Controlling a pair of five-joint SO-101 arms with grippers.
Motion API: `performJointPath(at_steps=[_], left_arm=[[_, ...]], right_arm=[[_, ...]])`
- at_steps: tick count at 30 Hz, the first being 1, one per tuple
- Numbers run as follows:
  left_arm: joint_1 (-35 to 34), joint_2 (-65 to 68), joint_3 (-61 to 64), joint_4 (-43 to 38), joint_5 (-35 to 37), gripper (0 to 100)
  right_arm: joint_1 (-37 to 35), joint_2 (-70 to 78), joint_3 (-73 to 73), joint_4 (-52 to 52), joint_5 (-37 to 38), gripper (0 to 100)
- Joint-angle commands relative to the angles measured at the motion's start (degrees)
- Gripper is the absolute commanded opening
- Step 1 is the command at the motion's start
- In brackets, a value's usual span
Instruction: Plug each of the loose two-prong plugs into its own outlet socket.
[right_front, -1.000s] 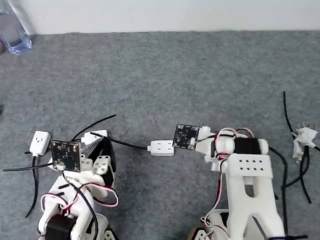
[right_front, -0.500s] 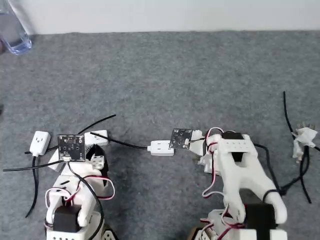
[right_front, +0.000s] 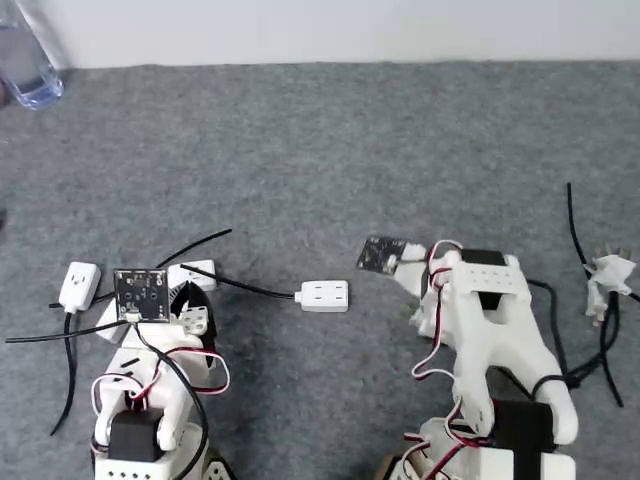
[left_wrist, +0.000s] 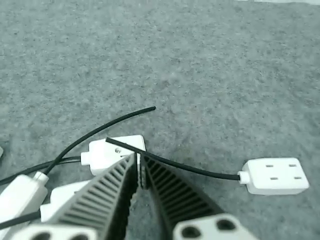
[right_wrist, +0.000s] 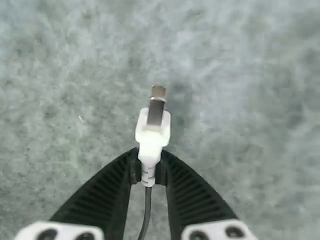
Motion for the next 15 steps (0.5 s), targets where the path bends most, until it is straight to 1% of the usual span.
performJointPath(at_steps=[1, 3, 5, 12, 15], left_arm=[[-0.18, -0.53, -0.31, -1.32, -0.53, 1], [-0.18, -0.53, -0.31, -1.32, -0.53, 1], [-0.18, -0.53, -0.31, -1.32, -0.53, 1], [-0.26, -0.53, -0.31, -0.53, -0.53, 1], [-0.26, -0.53, -0.57, 0.18, -0.53, 1]], right_arm=[[-1.63, -6.64, -5.36, 5.05, -2.73, 15.6], [-3.12, -10.07, -5.27, 6.55, -3.60, 22.3], [-4.26, -12.35, -3.78, 6.55, -3.78, 24.3], [-4.70, -13.05, -1.23, 6.37, -3.96, 19.5], [-5.58, -13.05, 1.67, 2.95, -4.04, 19.2]])
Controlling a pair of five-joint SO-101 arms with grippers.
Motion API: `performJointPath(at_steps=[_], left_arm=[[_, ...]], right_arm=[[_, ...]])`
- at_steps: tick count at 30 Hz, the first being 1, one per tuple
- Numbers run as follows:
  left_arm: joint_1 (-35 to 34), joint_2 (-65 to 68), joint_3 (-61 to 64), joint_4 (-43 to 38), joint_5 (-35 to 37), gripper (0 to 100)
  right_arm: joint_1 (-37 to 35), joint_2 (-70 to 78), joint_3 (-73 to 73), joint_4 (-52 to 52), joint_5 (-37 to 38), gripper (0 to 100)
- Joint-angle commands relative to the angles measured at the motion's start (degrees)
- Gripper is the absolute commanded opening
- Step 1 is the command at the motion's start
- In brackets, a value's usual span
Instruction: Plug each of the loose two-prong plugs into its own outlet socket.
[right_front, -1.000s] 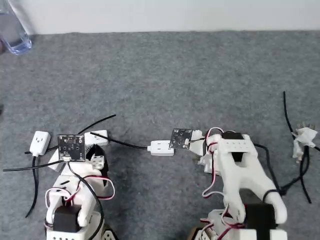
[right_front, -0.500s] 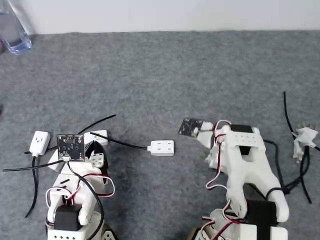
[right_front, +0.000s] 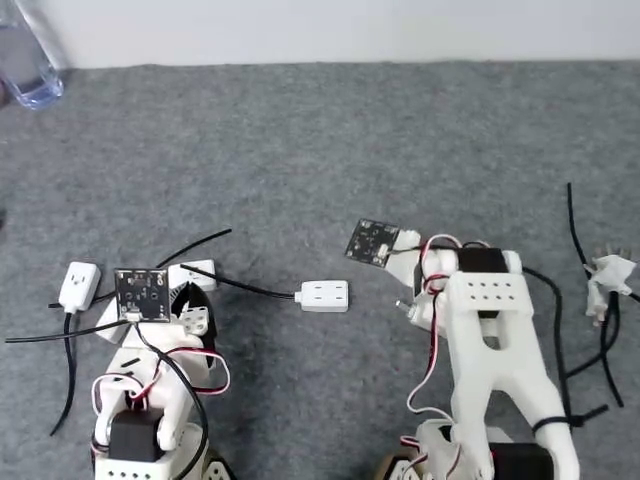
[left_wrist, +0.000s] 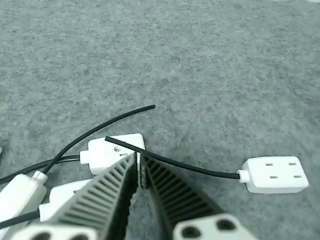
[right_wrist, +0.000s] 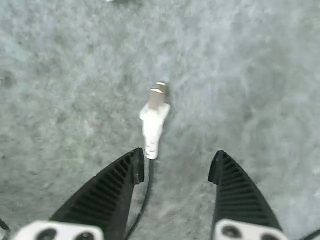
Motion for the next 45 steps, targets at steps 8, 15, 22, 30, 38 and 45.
performJointPath(at_steps=[8, 15, 22, 30, 38, 45], left_arm=[[-0.35, -0.53, -0.57, 0.09, -0.53, 1], [-0.35, -0.53, -0.57, 0.18, -0.53, 1], [-0.35, -0.53, -0.57, 0.18, -0.53, 1], [-0.35, -0.53, -0.57, 0.18, -0.53, 1], [-0.35, -0.53, -0.48, 0.18, -0.53, 1], [-0.35, -0.53, -0.40, 0.18, -0.53, 1]], right_arm=[[-0.92, -1.54, 6.51, -12.26, -0.70, 19.1], [-0.84, 5.58, 5.98, -16.84, -0.62, 17.1], [2.07, 16.84, -1.23, -17.71, -0.70, 16.9], [4.26, 18.51, -4.22, -17.98, -0.44, 16.9], [4.00, 18.07, -9.85, -10.77, -0.70, 16.9], [3.12, 10.33, -10.20, -4.09, -0.70, 16.9]])
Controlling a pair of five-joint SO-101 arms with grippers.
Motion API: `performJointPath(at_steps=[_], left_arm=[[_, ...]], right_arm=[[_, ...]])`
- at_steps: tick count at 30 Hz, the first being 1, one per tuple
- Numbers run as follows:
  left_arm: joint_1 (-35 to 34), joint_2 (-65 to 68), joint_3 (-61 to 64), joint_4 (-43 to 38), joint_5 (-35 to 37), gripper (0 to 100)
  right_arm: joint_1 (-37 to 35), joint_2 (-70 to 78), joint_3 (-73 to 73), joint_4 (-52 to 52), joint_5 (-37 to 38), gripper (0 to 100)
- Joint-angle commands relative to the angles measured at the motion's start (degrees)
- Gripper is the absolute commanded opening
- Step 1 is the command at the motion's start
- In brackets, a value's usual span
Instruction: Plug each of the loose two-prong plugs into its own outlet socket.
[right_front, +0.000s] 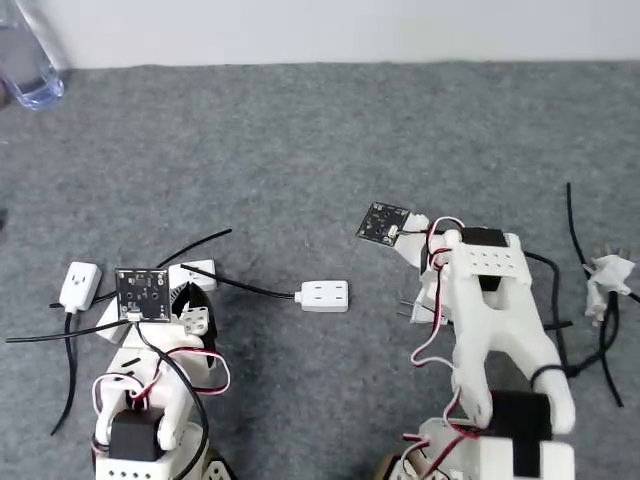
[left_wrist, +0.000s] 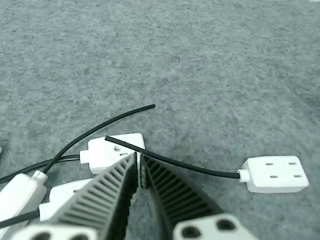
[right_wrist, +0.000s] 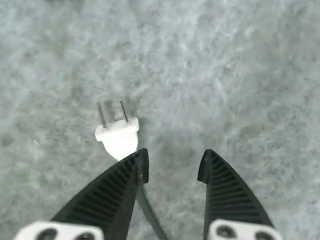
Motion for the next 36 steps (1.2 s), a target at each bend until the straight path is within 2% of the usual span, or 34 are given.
performJointPath(at_steps=[1, 4, 7, 9, 24, 36], left_arm=[[-0.35, -0.53, -0.40, 0.09, -0.53, 1], [-0.35, -0.53, -0.40, 0.09, -0.53, 1], [-0.35, -0.53, -0.40, 0.09, -0.53, 1], [-0.35, -0.53, -0.40, 0.09, -0.53, 1], [-0.35, -0.53, -0.31, 0.09, -0.53, 1], [-0.35, -0.53, -0.31, 0.09, -0.62, 1]], right_arm=[[-0.92, -4.00, -1.67, 3.21, -0.62, 16.9], [-2.51, -3.74, 1.67, 3.21, 1.49, 16.9], [-2.95, -2.42, 3.43, 3.65, 9.76, 16.9], [-2.95, -1.27, 3.43, 3.65, 11.78, 16.9], [-3.03, 4.18, 3.16, 3.74, 16.26, 16.9], [-4.88, 6.29, 3.16, -0.04, 16.09, 16.9]])
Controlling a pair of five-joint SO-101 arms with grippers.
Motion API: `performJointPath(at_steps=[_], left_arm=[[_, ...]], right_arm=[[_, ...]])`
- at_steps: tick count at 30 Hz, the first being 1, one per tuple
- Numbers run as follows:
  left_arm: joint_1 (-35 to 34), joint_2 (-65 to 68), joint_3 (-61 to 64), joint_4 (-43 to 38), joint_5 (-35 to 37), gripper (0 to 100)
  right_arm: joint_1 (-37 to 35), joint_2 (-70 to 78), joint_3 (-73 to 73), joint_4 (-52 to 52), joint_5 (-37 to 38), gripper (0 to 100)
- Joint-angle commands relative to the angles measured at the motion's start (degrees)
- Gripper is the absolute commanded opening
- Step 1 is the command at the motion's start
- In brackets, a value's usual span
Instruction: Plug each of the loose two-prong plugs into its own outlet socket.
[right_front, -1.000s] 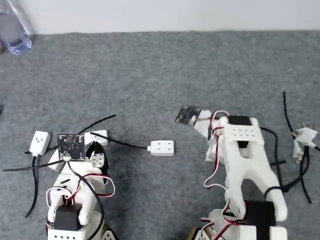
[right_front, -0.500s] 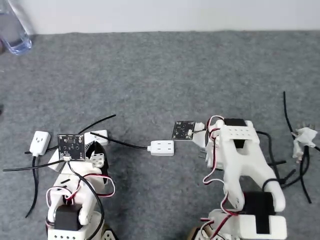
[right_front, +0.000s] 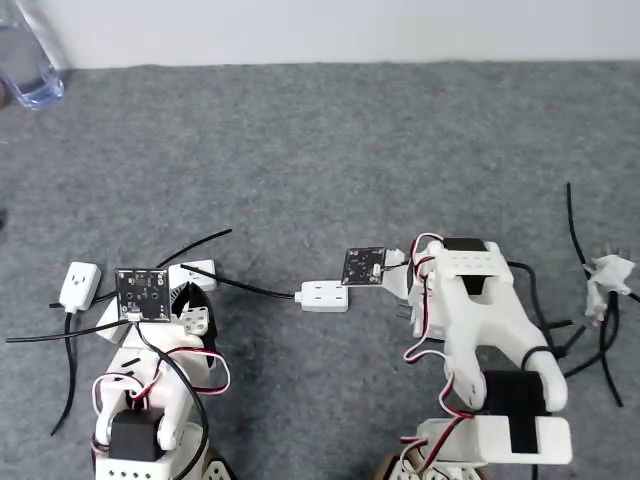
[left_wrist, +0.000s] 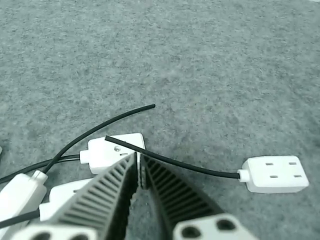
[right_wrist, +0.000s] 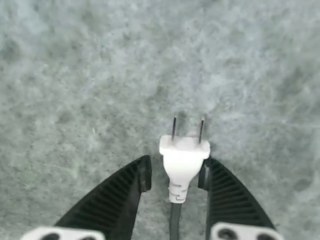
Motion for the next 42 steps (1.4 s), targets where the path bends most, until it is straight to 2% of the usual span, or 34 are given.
performJointPath(at_steps=[1, 12, 16, 18, 28, 31, 34, 42], left_arm=[[-0.35, -0.53, -0.31, 0.09, -0.62, 1], [-0.44, -0.53, -0.31, 0.09, -0.62, 1], [-0.44, -0.53, -0.31, 0.09, -0.62, 1], [-0.44, -0.53, -0.31, 0.09, -0.62, 1], [-0.35, -0.53, -0.13, -0.09, -0.62, 1], [0.26, -0.53, 3.47, -1.49, -0.18, 1], [2.02, -0.26, 7.25, -8.26, -0.18, 1], [6.33, -0.53, 6.81, -12.40, 0.00, 1]], right_arm=[[-2.07, -0.31, -0.53, -0.92, 0.70, 16.9], [-2.77, 0.13, -0.53, -1.01, 0.70, 15.6], [-2.42, 0.31, -0.18, -3.30, 0.70, 0.0], [-2.24, 0.31, -0.18, -3.47, 0.70, 2.9], [-2.59, -0.04, -0.09, -3.47, 0.70, 0.9], [-3.12, -1.54, -0.53, -3.30, -1.23, 0.9], [-5.76, -7.78, -0.26, -0.31, -3.78, 0.9], [-19.65, -30.37, -1.41, 15.60, -11.34, 0.9]])
